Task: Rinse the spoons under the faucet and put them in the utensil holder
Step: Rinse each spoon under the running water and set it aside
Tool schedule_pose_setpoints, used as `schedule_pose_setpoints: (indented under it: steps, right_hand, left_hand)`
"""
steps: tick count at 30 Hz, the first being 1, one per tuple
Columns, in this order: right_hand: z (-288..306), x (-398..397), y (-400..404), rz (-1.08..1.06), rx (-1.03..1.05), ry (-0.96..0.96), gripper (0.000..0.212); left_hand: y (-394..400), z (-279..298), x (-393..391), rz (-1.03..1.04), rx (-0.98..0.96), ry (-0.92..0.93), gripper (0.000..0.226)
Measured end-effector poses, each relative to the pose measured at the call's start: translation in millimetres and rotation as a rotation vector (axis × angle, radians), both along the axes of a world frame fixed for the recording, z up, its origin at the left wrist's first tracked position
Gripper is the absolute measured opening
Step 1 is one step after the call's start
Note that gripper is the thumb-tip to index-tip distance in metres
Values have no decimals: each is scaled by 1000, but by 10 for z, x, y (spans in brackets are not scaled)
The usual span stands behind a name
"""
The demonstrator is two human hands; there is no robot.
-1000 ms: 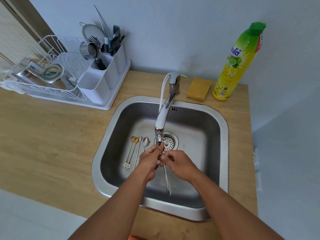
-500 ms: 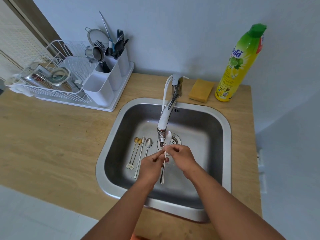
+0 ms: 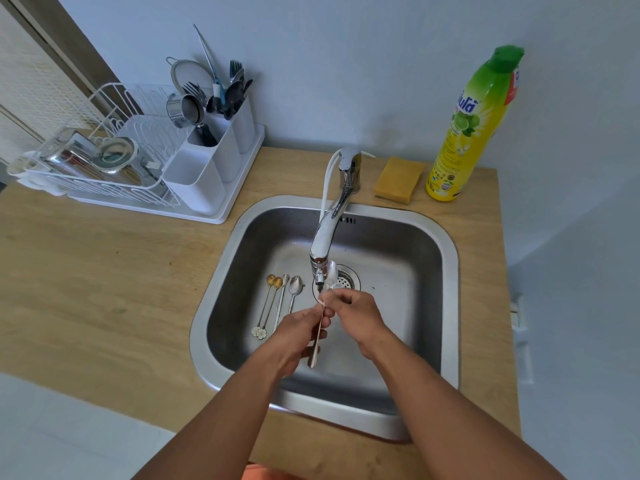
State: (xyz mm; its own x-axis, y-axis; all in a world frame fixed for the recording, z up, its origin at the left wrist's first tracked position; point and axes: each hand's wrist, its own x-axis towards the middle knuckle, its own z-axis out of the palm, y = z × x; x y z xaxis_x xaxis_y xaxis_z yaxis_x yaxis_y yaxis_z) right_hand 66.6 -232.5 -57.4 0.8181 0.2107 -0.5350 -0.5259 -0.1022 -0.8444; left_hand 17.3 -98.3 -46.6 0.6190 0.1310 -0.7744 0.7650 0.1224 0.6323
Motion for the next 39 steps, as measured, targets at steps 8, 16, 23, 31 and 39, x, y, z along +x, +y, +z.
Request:
schedule_pose_setpoints:
  steps: [8,16,23,31,39]
  right_hand:
    - [39,57,15,-66,-60,-2,11]
    - [28,1,21,-15,-192,-69,17]
    - [-20,-96,24,-48,-131,-20,23]
    - [8,-31,-27,-121,-96,25,19]
    - [0,-39,-12,-146,3,103,18]
  left_hand:
    - [98,18,-51,-82,-19,51,15]
    - [17,-87,-62,-75,286,-96,11]
    - [-40,76,95,18,46,106,37]
    - [-53,48,-110,11,164,3,22]
    - [-24,205,59,43,-231,233,32]
